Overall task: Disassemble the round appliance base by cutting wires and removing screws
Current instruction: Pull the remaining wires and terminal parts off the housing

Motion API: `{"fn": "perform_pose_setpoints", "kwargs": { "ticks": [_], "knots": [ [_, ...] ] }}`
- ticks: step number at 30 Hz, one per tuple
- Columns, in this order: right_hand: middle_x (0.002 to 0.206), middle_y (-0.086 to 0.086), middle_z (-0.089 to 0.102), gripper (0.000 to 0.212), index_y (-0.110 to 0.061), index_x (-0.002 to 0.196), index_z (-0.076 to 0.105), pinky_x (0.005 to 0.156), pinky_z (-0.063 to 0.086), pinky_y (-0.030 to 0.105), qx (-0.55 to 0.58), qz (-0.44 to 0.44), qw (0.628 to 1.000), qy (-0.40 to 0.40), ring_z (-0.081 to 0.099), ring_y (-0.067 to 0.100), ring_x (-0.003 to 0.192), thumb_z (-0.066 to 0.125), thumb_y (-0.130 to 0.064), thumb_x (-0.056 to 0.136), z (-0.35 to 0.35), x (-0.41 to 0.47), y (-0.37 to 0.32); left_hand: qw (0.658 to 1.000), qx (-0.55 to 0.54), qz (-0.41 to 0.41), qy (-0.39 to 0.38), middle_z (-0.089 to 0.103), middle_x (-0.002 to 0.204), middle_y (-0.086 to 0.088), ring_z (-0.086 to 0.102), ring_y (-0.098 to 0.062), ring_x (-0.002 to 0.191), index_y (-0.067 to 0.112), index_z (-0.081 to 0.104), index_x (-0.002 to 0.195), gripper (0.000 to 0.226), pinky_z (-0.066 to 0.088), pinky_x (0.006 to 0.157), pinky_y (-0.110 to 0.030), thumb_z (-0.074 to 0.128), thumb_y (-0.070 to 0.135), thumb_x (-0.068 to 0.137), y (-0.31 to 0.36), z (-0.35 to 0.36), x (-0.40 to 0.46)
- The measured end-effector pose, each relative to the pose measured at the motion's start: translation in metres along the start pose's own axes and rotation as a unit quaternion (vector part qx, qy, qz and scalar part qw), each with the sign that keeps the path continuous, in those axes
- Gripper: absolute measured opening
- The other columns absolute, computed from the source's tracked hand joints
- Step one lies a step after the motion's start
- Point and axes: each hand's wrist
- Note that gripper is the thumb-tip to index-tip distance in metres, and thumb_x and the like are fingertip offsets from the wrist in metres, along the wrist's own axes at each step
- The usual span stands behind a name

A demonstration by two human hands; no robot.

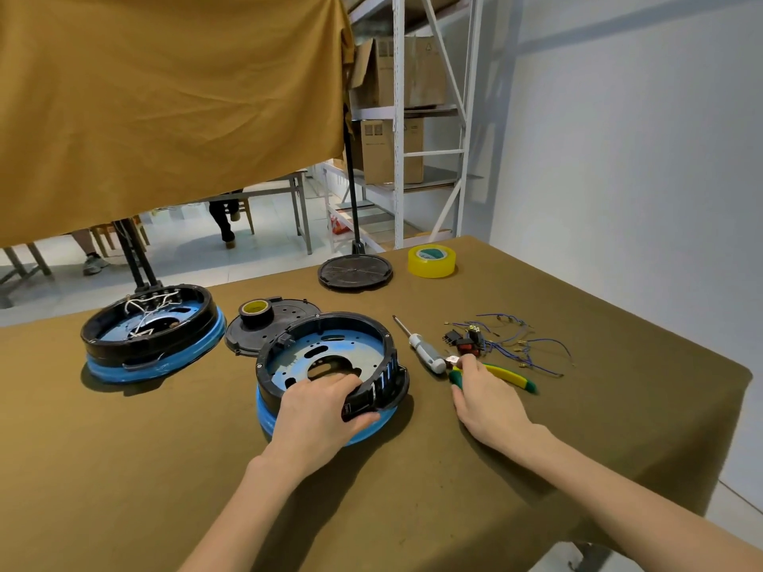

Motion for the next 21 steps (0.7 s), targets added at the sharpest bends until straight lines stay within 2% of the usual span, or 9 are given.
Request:
{"fn": "perform_pose_setpoints", "kwargs": {
  "ticks": [2,4,6,9,11,15,17,19,21],
  "knots": [
    [0.102,-0.003,0.061,0.03,-0.019,0.13,0.039,0.057,0.053,0.028,0.0,0.011,1.0,-0.009,0.064,0.014,0.078,0.05,-0.031,0.105,-0.004,0.001,0.002,1.0,-0.002,-0.005,0.0,0.063,0.082,0.021,0.056,-0.001,0.071,0.038,0.065,0.101,0.039,0.047,0.065,-0.021,0.061,0.073,0.084,0.001,-0.001,0.0],
    [0.104,-0.001,0.062,0.03,-0.017,0.13,0.039,0.052,0.045,0.027,-0.019,0.007,1.0,-0.022,0.065,0.018,0.08,0.051,-0.027,0.104,-0.006,0.004,0.0,1.0,-0.004,-0.006,0.002,0.066,0.084,0.021,0.059,-0.001,0.073,0.038,0.066,0.102,0.039,0.049,0.065,-0.021,0.059,0.072,0.085,0.002,0.0,-0.001],
    [0.109,0.001,0.062,0.03,-0.017,0.13,0.043,0.054,0.039,0.025,-0.049,-0.004,0.999,-0.004,0.064,0.019,0.088,0.051,-0.028,0.103,-0.008,0.01,-0.007,1.0,-0.003,-0.001,0.009,0.064,0.08,0.02,0.055,0.001,0.068,0.037,0.067,0.098,0.038,0.042,0.06,-0.016,0.06,0.072,0.084,0.002,-0.001,0.0],
    [0.122,0.005,0.059,0.035,-0.016,0.128,0.052,0.076,0.049,0.029,-0.074,-0.028,0.996,0.05,0.059,0.021,0.106,0.049,-0.04,0.103,-0.008,0.031,-0.016,1.0,0.007,0.002,0.003,0.056,0.069,0.021,0.045,0.002,0.06,0.036,0.068,0.088,0.034,0.021,0.054,-0.007,0.068,0.069,0.081,0.002,-0.004,0.003],
    [0.126,0.009,0.057,0.043,-0.013,0.13,0.052,0.092,0.05,0.035,-0.074,-0.028,0.996,0.036,0.056,0.025,0.113,0.047,-0.047,0.103,-0.002,0.046,-0.023,1.0,0.006,-0.003,-0.004,0.054,0.067,0.021,0.044,0.001,0.057,0.035,0.069,0.086,0.035,0.018,0.053,-0.007,0.07,0.07,0.08,0.002,-0.005,0.004],
    [0.124,0.01,0.059,0.055,-0.012,0.125,0.058,0.098,0.046,0.039,-0.121,-0.023,0.992,0.038,0.055,0.028,0.115,0.044,-0.059,0.1,0.014,0.065,-0.032,1.0,-0.005,-0.006,-0.017,0.059,0.074,0.02,0.049,0.001,0.062,0.035,0.071,0.096,0.044,0.022,0.053,-0.009,0.059,0.076,0.084,0.001,-0.003,0.008],
    [0.124,0.01,0.06,0.052,-0.011,0.124,0.059,0.099,0.045,0.04,-0.136,-0.027,0.99,0.038,0.055,0.028,0.116,0.047,-0.055,0.1,0.017,0.07,-0.034,0.999,-0.016,-0.006,-0.039,0.06,0.078,0.02,0.052,0.0,0.067,0.035,0.069,0.1,0.051,0.03,0.055,-0.011,0.05,0.08,0.084,-0.001,-0.003,0.009],
    [0.125,0.01,0.06,0.045,-0.011,0.125,0.057,0.099,0.045,0.038,-0.132,-0.033,0.99,0.031,0.055,0.027,0.116,0.049,-0.048,0.101,0.018,0.073,-0.032,0.998,-0.038,-0.006,-0.055,0.064,0.085,0.019,0.058,-0.002,0.074,0.035,0.068,0.105,0.054,0.044,0.062,-0.016,0.048,0.081,0.085,-0.004,-0.006,0.008],
    [0.122,0.009,0.061,0.042,-0.012,0.123,0.058,0.097,0.045,0.037,-0.128,-0.046,0.99,0.039,0.055,0.026,0.113,0.049,-0.046,0.1,0.02,0.074,-0.028,0.996,-0.05,-0.002,-0.075,0.064,0.085,0.018,0.059,-0.004,0.076,0.035,0.07,0.104,0.055,0.047,0.065,-0.018,0.044,0.08,0.087,-0.007,-0.01,0.007]
  ]
}}
Point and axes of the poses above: each hand's wrist, its own x-axis towards the middle knuckle, its own z-axis out of the palm, y = z × x
